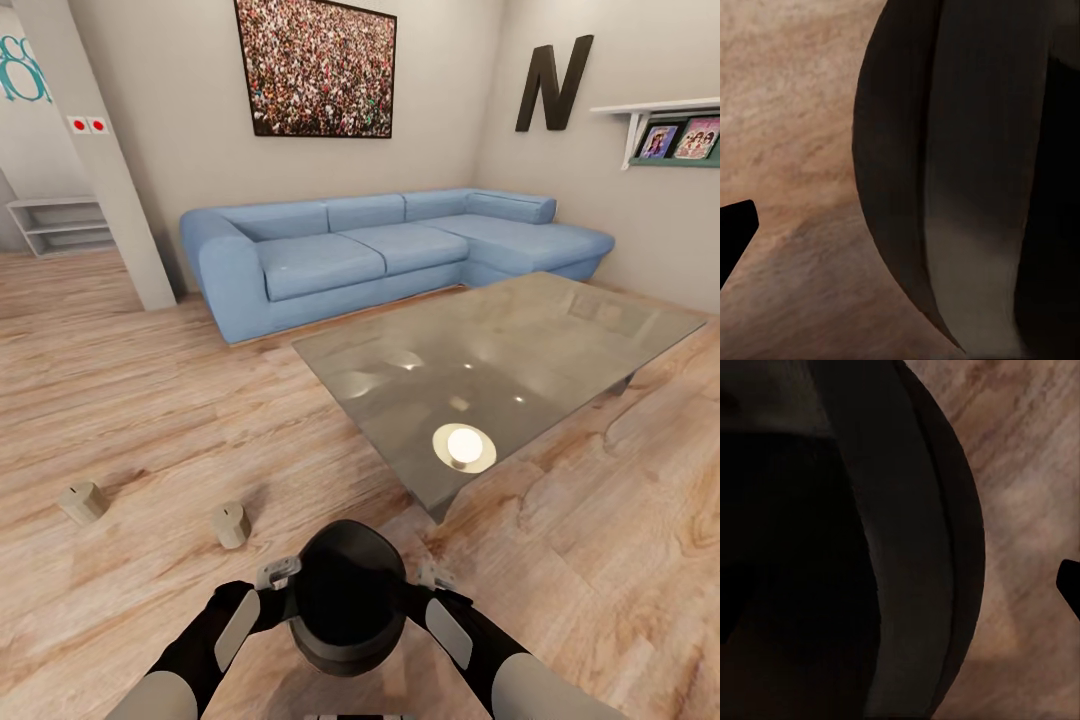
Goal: Place each of the two pumpkins and all three candles from the living room inside a cabinet in the living room (use any cabinet), then make sure every cabinet is closed, and position the cauldron so it is next to a table in the living room.
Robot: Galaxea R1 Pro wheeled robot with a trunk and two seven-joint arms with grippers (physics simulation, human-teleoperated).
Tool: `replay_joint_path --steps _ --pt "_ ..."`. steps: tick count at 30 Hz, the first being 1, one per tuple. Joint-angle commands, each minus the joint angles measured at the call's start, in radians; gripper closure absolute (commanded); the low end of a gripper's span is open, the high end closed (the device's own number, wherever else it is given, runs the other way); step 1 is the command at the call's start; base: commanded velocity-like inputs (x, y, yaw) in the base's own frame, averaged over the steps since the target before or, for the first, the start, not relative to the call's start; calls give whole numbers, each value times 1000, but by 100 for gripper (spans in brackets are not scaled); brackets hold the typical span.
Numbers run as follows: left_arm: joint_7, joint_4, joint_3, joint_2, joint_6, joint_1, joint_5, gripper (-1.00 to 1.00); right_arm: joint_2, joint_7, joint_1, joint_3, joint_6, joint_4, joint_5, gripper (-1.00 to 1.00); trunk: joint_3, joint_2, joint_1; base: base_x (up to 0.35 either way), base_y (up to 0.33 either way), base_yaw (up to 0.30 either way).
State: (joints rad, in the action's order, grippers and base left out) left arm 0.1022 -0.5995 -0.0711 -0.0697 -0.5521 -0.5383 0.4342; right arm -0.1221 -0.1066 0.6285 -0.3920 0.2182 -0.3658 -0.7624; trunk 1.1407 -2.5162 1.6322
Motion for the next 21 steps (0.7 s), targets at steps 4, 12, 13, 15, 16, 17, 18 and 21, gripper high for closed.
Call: replay_joint_path --steps 4,12,13,15,16,17,18,21 --pt "10 -2 -4 1 -3 0 11 -100 1 -8 0 -8 3 -2 -9 -100 1 0 0 0 0 0" --pt "10 -2 -4 0 -3 0 11 -100 1 -8 0 -8 3 -2 -9 -100 1 0 0 0 0 0" --pt "10 -2 -4 1 -3 0 11 -100 1 -8 0 -8 3 -2 -9 -100 1 0 0 0 0 0" --pt "10 -2 -4 0 -3 0 11 -100 1 -9 0 -8 3 -2 -9 -100 -3 0 -1 0 0 0" --pt "10 -2 -4 0 -3 0 11 -100 1 -9 0 -8 3 -2 -9 -100 -7 0 -1 0 0 0" --pt "10 -2 -4 0 -3 0 11 -100 1 -9 0 -8 3 -2 -9 -100 -11 0 -2 0 0 0" --pt "10 -2 -4 0 -4 0 11 -100 1 -9 0 -8 3 -2 -9 -100 -15 1 -2 0 0 0" --pt "11 -2 -4 0 -4 0 11 -100 1 -9 0 -8 3 -2 -9 -100 -26 1 -3 0 0 0"
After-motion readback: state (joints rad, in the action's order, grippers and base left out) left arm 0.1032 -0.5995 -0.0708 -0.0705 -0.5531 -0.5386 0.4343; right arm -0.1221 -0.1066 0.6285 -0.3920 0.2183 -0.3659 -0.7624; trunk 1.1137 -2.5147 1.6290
